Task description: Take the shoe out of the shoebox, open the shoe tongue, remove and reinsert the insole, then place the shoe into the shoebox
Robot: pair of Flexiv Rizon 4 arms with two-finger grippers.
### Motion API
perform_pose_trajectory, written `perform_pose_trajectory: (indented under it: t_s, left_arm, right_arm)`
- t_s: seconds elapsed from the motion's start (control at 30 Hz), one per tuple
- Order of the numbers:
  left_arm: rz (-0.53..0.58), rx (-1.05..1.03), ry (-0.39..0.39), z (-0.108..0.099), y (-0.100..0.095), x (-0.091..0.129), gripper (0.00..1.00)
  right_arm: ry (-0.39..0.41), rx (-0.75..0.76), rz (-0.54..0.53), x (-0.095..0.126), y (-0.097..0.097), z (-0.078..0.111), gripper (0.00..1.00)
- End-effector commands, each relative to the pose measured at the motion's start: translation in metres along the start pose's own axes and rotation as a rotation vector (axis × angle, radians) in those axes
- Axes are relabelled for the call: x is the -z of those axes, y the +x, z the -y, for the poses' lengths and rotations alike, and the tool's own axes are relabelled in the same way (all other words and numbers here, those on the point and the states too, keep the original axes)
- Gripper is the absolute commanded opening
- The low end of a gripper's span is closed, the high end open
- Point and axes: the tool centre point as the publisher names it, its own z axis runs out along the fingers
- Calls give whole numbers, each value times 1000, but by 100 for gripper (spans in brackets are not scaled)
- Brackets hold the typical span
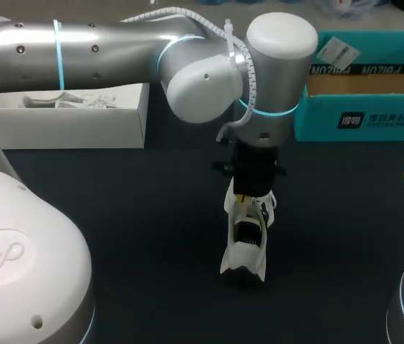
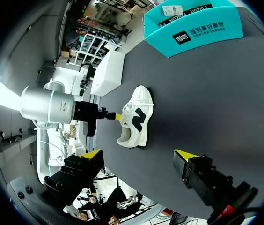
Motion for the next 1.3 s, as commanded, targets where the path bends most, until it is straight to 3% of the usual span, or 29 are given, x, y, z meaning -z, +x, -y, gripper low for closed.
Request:
perform_pose_trajectory:
  t_s: [0.03,0.53,0.77,0.9,1.3]
  left_arm:
    - [-4,-8,27,-6,-2,-16,0]
    - [-49,-42,69,41,-5,-24,0]
    - [10,133,85,50,6,16,0]
    - [48,253,-4,53,15,33,0]
    - [48,253,-4,53,15,33,0]
  right_arm:
    - [-2,0,2,0,0,2,100]
    - [-2,0,2,0,0,2,100]
    - [-2,0,2,0,0,2,100]
    - [-2,0,2,0,0,2,100]
    - [-2,0,2,0,0,2,100]
